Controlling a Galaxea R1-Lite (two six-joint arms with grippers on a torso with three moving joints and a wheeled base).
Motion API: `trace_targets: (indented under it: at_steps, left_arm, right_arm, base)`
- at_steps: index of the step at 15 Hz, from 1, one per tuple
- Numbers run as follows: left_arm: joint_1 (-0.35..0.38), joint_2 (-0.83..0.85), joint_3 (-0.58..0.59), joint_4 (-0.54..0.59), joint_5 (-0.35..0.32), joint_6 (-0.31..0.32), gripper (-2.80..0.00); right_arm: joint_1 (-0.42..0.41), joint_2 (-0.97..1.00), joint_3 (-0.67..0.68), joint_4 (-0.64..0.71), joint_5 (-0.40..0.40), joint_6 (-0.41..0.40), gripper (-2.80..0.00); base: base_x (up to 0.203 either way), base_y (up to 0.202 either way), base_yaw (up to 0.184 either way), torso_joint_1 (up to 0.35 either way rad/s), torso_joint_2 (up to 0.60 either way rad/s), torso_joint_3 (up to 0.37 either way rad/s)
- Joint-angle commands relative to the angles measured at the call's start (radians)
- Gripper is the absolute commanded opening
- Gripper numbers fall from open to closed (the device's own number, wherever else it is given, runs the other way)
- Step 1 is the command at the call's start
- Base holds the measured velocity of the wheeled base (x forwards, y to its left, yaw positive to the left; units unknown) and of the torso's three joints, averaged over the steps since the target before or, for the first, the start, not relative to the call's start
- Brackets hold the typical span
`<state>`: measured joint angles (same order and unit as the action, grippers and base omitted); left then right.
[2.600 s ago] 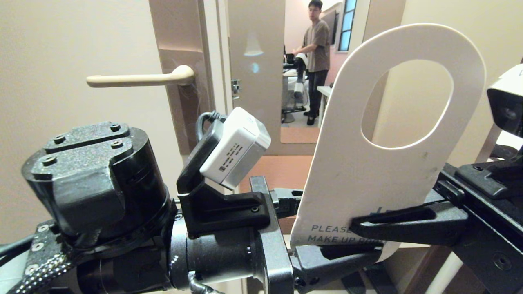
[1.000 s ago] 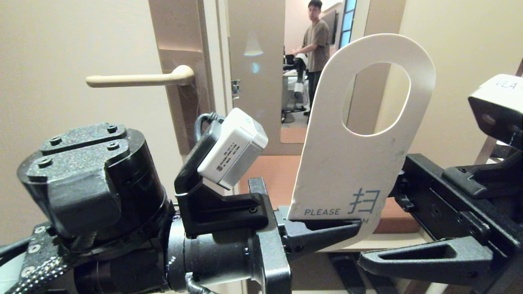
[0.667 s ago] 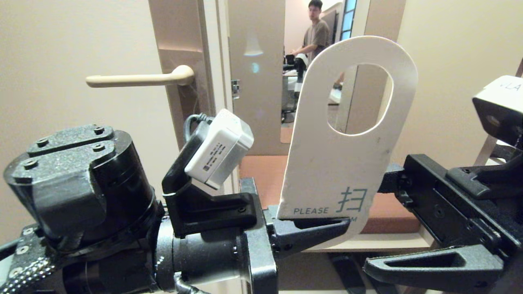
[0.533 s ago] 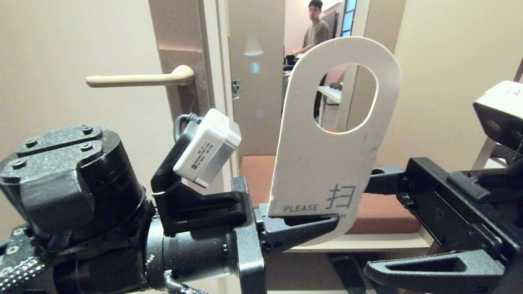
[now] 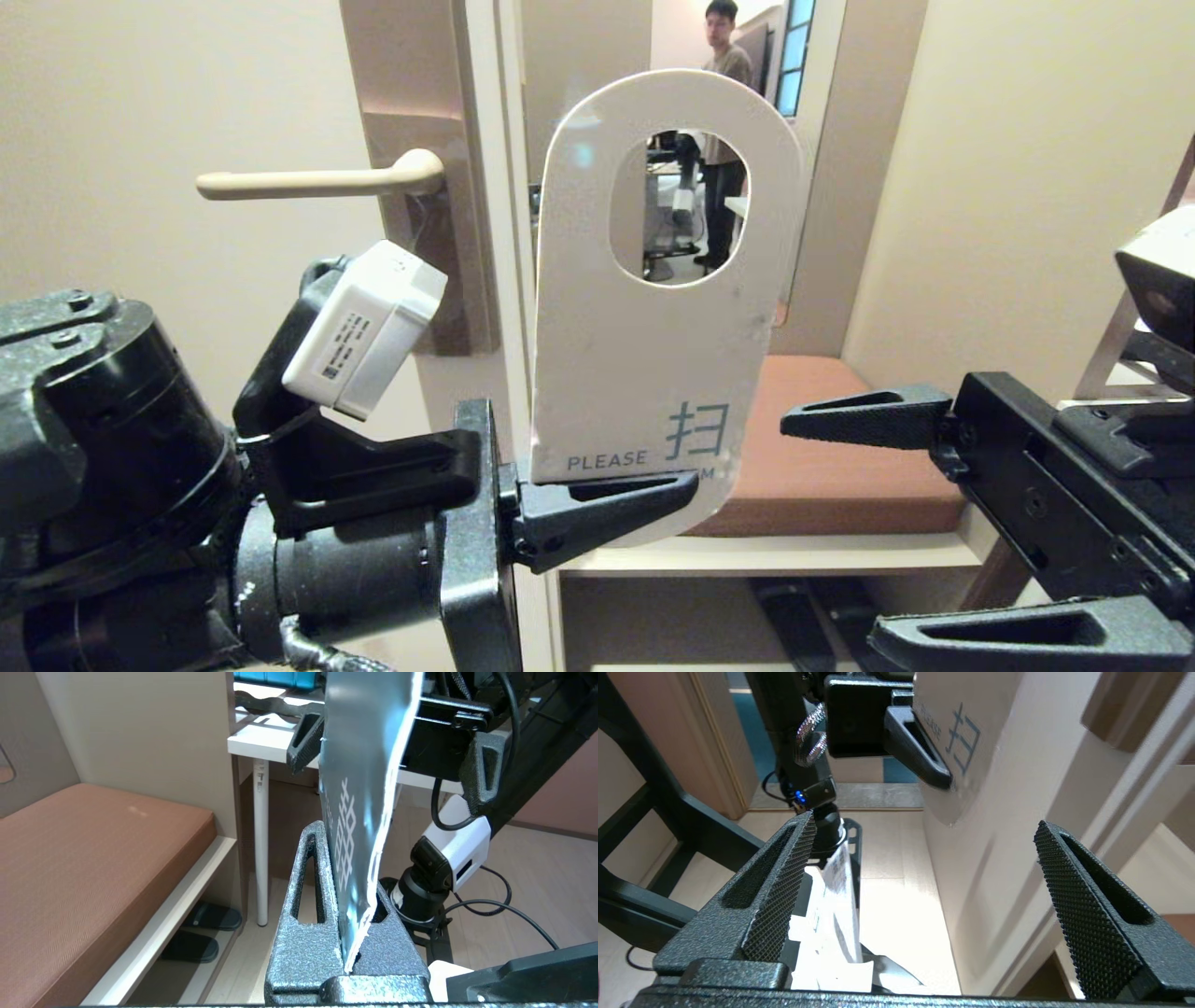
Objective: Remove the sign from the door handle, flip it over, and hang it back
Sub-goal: Hang the sign back with the other side facing out
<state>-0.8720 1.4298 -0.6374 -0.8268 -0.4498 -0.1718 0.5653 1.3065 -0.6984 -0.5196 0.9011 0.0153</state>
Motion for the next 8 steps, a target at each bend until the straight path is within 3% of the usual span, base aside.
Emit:
trace_targets:
  at_steps: [1, 4, 5, 8]
  left_arm:
    - [0.005, -0.009, 0.004, -0.005, -0.003, -0.002, -2.80]
    - [0.005, -0.011, 0.004, -0.005, -0.003, -0.003, -2.80]
    - [0.005, -0.011, 0.005, -0.005, -0.003, -0.003, -2.80]
    - [0.005, -0.015, 0.008, -0.005, -0.003, -0.002, -2.80]
  right_arm:
    - [-0.013, -0.010, 0.006, -0.004, 0.006, 0.000, 0.00]
    - [-0.021, -0.028, 0.028, -0.004, 0.006, 0.000, 0.00]
    - [-0.021, -0.030, 0.037, -0.004, 0.006, -0.001, -2.80]
    - [-0.021, -0.030, 0.039, -0.004, 0.006, -0.003, -2.80]
  base:
    - [0.000, 0.000, 0.000, 0.000, 0.00, 0.000]
    - [0.000, 0.000, 0.000, 0.000, 0.00, 0.000]
    - [0.000, 0.000, 0.000, 0.000, 0.00, 0.000]
    - [0.000, 0.000, 0.000, 0.000, 0.00, 0.000]
